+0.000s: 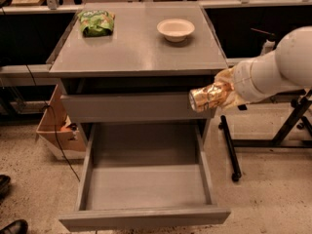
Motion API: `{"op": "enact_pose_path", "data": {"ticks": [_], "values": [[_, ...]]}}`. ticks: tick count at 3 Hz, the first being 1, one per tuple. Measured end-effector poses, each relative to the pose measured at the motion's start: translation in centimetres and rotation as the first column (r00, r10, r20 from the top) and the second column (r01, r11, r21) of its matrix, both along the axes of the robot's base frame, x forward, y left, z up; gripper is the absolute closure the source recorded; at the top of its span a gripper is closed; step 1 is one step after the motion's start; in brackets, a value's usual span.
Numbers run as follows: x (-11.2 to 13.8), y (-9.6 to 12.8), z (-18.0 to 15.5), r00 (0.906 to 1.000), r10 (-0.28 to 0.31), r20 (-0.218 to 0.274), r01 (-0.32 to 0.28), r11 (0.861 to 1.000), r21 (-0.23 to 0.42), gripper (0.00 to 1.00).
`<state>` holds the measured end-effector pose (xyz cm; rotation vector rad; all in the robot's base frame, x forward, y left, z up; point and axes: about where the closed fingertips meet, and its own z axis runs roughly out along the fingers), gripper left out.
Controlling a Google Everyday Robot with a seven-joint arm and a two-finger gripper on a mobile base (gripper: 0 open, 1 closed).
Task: Pick orange can from middle drawer and place on counter
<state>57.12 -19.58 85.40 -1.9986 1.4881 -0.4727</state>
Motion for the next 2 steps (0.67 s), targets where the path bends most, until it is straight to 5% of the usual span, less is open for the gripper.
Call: {"op": "enact_pose_path", "data": {"ticks": [1, 2], "values": [[-0.65, -1.31, 5.3, 0.9965, -0.013, 0.082, 0.011, 1.0, 0.019, 1.0], [-0.62, -1.3, 5.55, 0.9962, -0.012, 0.087, 0.011, 1.0, 0.021, 1.0]]}}
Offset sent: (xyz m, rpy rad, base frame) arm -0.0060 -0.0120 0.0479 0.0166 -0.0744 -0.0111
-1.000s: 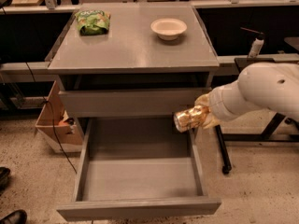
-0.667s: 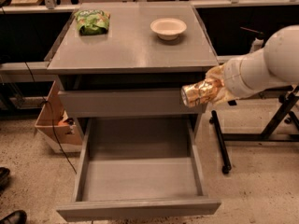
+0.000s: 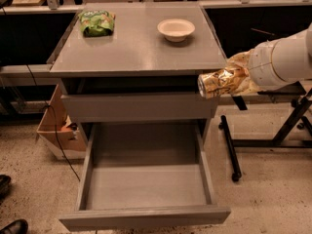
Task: Pick orange can from middle drawer and place on counter
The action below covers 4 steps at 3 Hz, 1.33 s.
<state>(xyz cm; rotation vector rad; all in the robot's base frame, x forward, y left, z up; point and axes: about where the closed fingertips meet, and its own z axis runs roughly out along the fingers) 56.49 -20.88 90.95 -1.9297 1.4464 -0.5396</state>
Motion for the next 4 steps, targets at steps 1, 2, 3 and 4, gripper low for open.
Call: {"op": "enact_pose_path", "data": {"ticks": [1, 2, 3, 4], "values": [[0.9, 1.4, 0.3, 0.9997, 0.019, 0.018, -0.019, 0.999, 0.026, 1.0], [5.1, 4.2, 1.8, 0.9961, 0.036, 0.081, -0.04, 0.998, 0.057, 1.0], [10.0, 8.0, 4.0, 0.9885, 0.066, 0.136, -0.078, 0.993, 0.086, 1.0], [13.6, 12.6, 4.8, 0.9841, 0.094, 0.15, -0.116, 0.983, 0.145, 1.0]]}}
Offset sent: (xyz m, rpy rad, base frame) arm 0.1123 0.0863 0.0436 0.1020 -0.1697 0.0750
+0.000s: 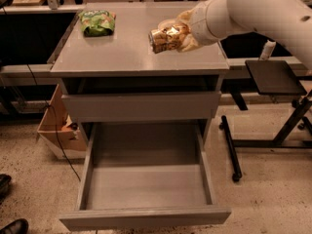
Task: Pick orange can from middle drawer and place on counter
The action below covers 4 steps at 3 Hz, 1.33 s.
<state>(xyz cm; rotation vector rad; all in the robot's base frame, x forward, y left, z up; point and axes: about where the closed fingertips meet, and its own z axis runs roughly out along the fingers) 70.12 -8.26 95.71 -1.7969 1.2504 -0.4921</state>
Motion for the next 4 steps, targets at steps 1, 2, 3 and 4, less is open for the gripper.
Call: {"op": "enact_pose_path", "data": {"ticks": [1, 2, 3, 4], "values": [[2.8, 3.9, -0.4, 0.9994, 0.021, -0.026, -0.019, 0.998, 0.059, 1.0], [4.8, 7.7, -1.3, 0.9978, 0.037, -0.055, -0.033, 0.996, 0.088, 1.0], [6.9, 10.2, -3.6, 0.9936, 0.038, -0.106, -0.024, 0.991, 0.131, 1.0], [8.7, 11.9, -6.3, 0.9865, 0.031, -0.161, -0.006, 0.988, 0.156, 1.0]]}}
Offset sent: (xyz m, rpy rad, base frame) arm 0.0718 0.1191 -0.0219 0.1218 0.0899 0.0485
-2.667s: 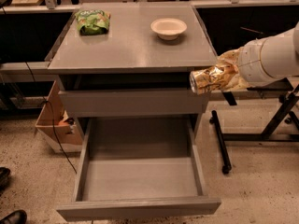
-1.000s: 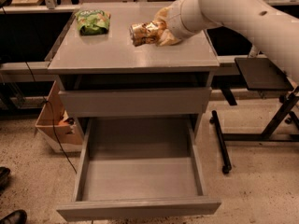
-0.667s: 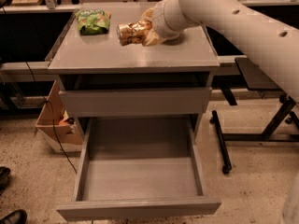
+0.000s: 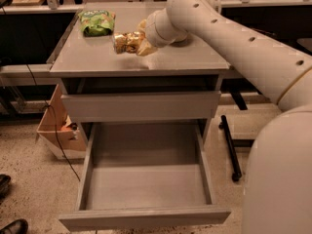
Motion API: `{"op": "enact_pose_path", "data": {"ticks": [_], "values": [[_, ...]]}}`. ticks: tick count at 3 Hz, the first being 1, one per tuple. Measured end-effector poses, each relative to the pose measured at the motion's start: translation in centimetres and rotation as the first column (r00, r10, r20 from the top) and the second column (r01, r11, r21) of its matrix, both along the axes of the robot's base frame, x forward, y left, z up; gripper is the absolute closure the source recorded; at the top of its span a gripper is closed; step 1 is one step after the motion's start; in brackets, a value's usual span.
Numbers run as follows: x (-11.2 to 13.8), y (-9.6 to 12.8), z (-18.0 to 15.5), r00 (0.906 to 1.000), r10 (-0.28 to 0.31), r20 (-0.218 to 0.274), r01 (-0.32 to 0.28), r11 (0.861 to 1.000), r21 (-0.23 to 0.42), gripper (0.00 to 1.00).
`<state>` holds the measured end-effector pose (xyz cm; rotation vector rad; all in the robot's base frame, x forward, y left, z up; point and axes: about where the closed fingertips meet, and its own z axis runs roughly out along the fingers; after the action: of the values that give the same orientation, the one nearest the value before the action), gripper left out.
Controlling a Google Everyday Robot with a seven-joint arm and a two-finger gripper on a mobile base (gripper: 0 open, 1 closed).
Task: Pick orange can from middle drawer and place on counter
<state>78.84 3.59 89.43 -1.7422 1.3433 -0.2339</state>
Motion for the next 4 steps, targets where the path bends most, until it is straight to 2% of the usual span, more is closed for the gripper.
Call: {"op": "enact_pose_path", "data": {"ticks": [1, 2, 4], "values": [[1.12, 1.0, -2.09, 0.9984, -0.001, -0.056, 0.002, 1.0, 0.016, 0.76], [1.39, 1.21, -2.74, 0.997, 0.001, -0.077, 0.001, 1.0, 0.021, 0.53], [1.22, 0.98, -2.34, 0.9963, 0.018, -0.084, -0.015, 0.999, 0.033, 0.06]]}}
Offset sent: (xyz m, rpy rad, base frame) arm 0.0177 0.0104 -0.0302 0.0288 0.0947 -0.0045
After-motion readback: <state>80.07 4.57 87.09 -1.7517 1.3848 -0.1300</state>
